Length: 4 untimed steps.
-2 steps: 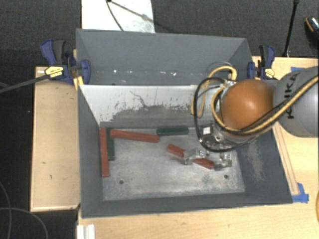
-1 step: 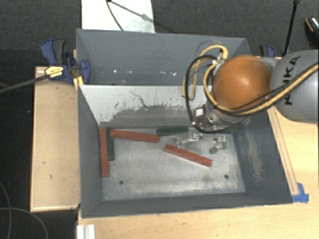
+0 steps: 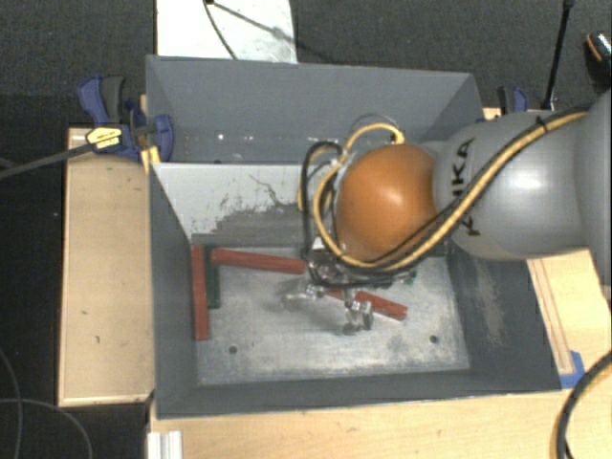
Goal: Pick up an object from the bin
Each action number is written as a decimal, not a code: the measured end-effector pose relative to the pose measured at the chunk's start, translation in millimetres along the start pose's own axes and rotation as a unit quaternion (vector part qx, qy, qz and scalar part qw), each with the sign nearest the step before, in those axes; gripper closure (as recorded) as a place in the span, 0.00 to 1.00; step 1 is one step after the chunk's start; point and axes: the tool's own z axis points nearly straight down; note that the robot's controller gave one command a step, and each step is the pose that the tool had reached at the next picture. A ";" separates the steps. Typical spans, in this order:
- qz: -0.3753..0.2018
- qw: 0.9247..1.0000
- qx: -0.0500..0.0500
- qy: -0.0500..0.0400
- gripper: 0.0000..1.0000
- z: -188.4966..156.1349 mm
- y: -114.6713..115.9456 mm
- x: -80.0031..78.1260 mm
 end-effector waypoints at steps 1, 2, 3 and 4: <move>0.084 0.996 0.005 -0.002 0.00 -106.5 -20.1 -8.1; 0.299 0.954 0.001 0.002 0.00 -10.0 -47.7 23.8; 0.299 0.954 0.001 0.000 1.00 -11.9 -47.9 22.6; 0.300 0.954 0.001 0.000 0.00 -11.9 -47.9 22.5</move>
Offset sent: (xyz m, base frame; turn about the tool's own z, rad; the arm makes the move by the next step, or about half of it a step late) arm 0.0192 -0.0019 0.1022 0.1672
